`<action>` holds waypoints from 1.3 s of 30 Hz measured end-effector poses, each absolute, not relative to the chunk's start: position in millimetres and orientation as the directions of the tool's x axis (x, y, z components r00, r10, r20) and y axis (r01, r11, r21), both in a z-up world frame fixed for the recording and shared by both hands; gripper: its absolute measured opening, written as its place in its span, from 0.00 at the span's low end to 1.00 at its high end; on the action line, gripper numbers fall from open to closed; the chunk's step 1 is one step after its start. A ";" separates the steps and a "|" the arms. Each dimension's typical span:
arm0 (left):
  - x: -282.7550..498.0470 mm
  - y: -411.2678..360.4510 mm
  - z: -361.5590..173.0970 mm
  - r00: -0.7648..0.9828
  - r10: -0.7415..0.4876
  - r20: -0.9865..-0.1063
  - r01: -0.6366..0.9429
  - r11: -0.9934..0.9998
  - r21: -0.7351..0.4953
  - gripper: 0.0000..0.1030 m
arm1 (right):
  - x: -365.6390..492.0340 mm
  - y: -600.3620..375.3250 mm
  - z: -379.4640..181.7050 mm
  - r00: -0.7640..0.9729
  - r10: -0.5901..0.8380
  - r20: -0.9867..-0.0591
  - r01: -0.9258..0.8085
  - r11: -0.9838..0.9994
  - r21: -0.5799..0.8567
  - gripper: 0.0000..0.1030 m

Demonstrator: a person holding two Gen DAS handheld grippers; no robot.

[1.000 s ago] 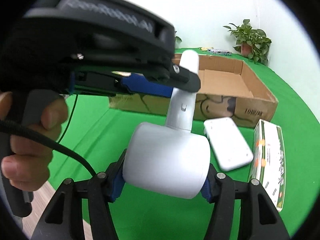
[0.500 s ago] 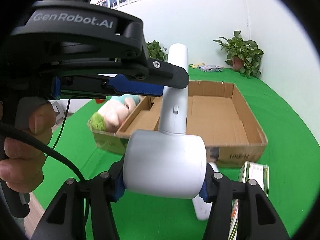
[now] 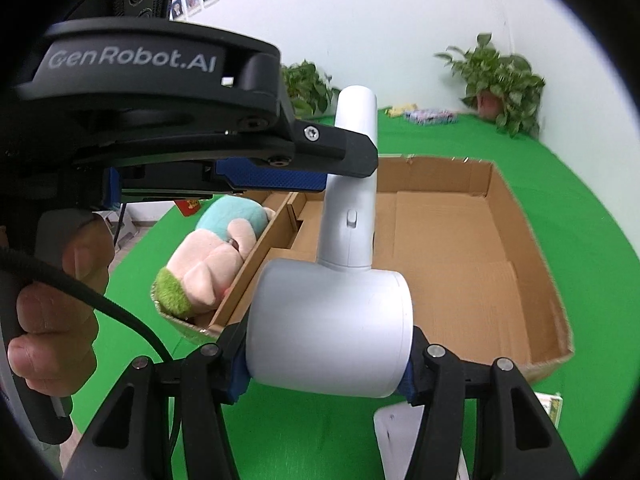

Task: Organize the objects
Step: 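Carry the hair dryer with the right gripper and lower it into the box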

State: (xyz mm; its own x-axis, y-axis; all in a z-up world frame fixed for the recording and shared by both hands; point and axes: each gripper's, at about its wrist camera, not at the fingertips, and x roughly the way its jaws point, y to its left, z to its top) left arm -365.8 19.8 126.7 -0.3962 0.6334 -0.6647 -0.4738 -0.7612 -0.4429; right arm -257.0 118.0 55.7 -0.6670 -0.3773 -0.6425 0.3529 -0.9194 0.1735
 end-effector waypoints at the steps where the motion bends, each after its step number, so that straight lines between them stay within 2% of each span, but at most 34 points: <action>1: -373.8 18.8 121.1 -0.388 0.631 -0.672 -0.461 -0.764 -0.451 0.26 | -263.9 116.5 51.8 -0.654 -0.379 -0.654 0.352 -0.918 0.180 0.53; 5: -402.5 16.7 89.3 -0.343 0.605 -0.719 -0.419 -0.783 -0.459 0.24 | -288.4 114.6 30.6 -0.586 -0.394 -0.708 0.338 -0.913 0.228 0.53; 6: -409.1 15.8 81.1 -0.332 0.597 -0.730 -0.409 -0.789 -0.459 0.07 | -292.5 113.9 25.4 -0.569 -0.396 -0.721 0.333 -0.912 0.239 0.53; 7: -413.3 15.0 74.5 -0.327 0.589 -0.739 -0.402 -0.795 -0.455 0.00 | -298.9 113.6 19.1 -0.557 -0.380 -0.738 0.315 -0.919 0.235 0.53; 11: -430.6 13.7 53.7 -0.284 0.597 -0.750 -0.389 -0.787 -0.479 0.00 | -317.8 121.9 -2.3 -0.488 -0.390 -0.781 0.272 -0.918 0.288 0.52; 19: -442.7 3.4 24.2 -0.250 0.578 -0.777 -0.335 -0.805 -0.490 0.00 | -320.7 111.1 -12.9 -0.431 -0.330 -0.840 0.276 -0.934 0.226 0.52; 22: -436.0 -10.7 27.4 -0.280 0.569 -0.773 -0.331 -0.813 -0.478 0.00 | -317.8 104.9 -11.4 -0.402 -0.340 -0.850 0.295 -0.927 0.231 0.55; 27: -412.4 -35.4 32.7 -0.385 0.461 -0.799 -0.334 -0.877 -0.345 0.04 | -309.9 123.0 4.5 -0.395 -0.457 -0.797 0.338 -0.879 0.337 0.69; 30: -401.9 -47.4 20.7 -0.397 0.378 -0.837 -0.315 -0.912 -0.263 0.04 | -309.4 134.1 8.7 -0.393 -0.491 -0.777 0.331 -0.864 0.379 0.68; 33: -392.0 -52.0 8.7 -0.389 0.356 -0.850 -0.310 -0.919 -0.243 0.04 | -318.6 139.2 7.2 -0.364 -0.502 -0.784 0.309 -0.859 0.407 0.54; 36: -387.3 -47.2 7.5 -0.386 0.360 -0.849 -0.307 -0.918 -0.250 0.04 | -335.4 137.5 5.0 -0.347 -0.512 -0.786 0.295 -0.855 0.427 0.54; 39: -381.1 -55.4 5.7 -0.378 0.371 -0.848 -0.276 -0.920 -0.280 0.04 | -365.8 120.7 -10.4 -0.261 -0.489 -0.832 0.318 -0.858 0.404 0.54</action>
